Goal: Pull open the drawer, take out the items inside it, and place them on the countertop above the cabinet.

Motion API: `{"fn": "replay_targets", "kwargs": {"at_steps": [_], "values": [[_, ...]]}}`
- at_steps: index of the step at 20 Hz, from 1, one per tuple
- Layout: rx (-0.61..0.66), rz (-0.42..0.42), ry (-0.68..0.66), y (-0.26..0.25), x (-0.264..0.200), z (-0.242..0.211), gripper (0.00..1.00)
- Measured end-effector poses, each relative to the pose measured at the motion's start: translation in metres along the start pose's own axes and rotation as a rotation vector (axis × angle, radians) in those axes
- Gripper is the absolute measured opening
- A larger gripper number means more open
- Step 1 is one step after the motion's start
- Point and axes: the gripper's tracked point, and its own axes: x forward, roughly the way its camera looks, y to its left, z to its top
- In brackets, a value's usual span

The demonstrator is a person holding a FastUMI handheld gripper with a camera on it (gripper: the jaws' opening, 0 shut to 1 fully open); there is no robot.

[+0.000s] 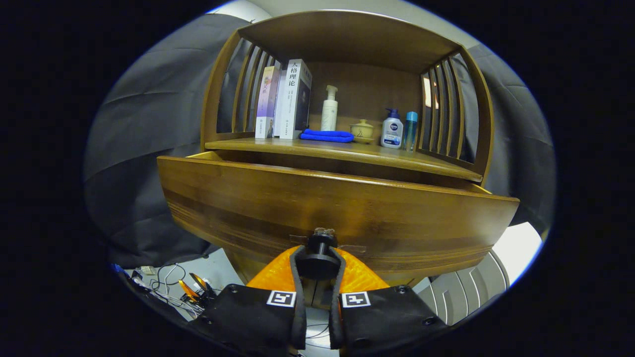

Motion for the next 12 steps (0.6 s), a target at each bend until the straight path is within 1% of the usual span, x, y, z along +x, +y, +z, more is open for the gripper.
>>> {"fn": "replay_targets", "kwargs": {"at_steps": [12], "values": [[-0.014, 0.053, 0.034, 0.01, -0.032, -0.016, 0.2]]}}
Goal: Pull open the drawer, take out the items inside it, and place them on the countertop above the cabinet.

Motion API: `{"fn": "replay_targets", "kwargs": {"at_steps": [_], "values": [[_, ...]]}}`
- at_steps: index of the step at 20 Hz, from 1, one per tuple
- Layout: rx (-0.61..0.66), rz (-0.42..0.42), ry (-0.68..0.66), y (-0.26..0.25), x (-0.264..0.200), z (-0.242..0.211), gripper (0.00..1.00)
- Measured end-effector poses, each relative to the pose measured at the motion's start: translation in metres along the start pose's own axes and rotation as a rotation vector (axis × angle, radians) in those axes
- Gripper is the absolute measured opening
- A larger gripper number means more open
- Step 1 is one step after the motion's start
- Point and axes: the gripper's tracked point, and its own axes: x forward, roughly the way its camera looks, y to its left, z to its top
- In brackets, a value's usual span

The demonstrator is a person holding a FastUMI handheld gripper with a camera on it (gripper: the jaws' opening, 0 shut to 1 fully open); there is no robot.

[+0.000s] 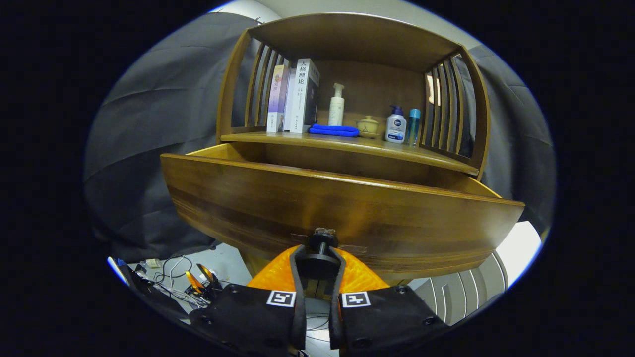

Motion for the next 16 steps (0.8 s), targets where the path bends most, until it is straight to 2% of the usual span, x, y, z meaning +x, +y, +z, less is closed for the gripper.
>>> {"fn": "replay_targets", "kwargs": {"at_steps": [13, 16], "values": [[-0.018, 0.061, 0.046, 0.013, -0.032, -0.017, 0.21], [-0.038, 0.068, 0.052, 0.012, -0.037, -0.014, 0.48]]}}
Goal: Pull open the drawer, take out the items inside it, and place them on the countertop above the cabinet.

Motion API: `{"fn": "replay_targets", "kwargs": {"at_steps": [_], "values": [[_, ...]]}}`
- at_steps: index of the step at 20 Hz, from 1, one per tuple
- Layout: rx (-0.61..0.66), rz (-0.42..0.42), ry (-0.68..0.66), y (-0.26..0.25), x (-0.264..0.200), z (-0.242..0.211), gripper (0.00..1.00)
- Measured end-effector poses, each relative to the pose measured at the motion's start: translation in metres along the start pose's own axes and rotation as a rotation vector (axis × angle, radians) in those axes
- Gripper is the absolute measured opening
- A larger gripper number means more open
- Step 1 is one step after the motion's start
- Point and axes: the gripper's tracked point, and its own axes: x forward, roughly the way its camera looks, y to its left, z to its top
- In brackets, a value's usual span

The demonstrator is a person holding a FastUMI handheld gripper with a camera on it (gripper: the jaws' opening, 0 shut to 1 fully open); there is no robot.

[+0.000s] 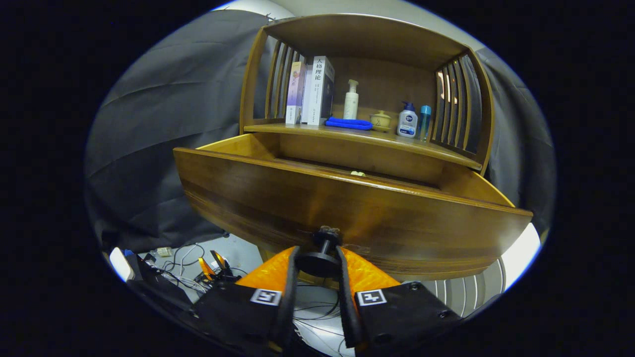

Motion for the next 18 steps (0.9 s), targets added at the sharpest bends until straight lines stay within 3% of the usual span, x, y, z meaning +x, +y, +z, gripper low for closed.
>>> {"fn": "replay_targets", "kwargs": {"at_steps": [6, 10, 14, 18], "values": [[-0.021, 0.056, -0.038, 0.005, -0.038, 0.028, 1.0], [-0.092, 0.08, -0.125, 0.0, -0.061, 0.065, 0.99], [-0.069, 0.076, -0.135, -0.017, -0.06, 0.089, 0.98], [-0.055, 0.023, -0.125, -0.05, -0.049, 0.115, 0.98]]}}
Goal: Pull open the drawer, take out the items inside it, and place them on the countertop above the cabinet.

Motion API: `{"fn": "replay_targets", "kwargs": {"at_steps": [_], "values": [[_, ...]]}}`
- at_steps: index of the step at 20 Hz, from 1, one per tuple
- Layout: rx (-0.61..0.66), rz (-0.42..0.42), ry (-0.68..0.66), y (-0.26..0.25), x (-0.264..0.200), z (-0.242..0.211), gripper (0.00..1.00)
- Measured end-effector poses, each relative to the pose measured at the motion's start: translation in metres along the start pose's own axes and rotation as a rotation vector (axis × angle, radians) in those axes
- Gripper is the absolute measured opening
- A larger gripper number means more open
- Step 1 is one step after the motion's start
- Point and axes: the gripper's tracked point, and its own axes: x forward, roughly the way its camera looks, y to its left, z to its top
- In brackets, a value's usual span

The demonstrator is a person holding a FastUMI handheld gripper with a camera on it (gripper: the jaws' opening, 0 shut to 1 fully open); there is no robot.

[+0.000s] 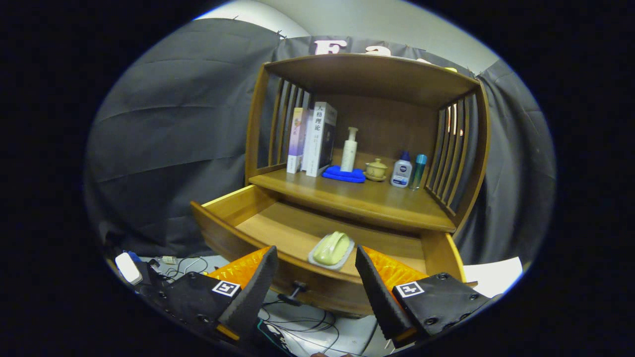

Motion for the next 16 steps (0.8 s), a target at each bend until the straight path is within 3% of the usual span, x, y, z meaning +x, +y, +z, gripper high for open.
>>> {"fn": "replay_targets", "kwargs": {"at_steps": [6, 12, 16], "values": [[0.065, -0.033, 0.094, -0.045, 0.043, 0.015, 0.98], [0.269, 0.051, 0.338, -0.031, 0.106, -0.01, 0.98], [0.269, 0.058, 0.454, -0.024, 0.136, -0.026, 0.98]]}}
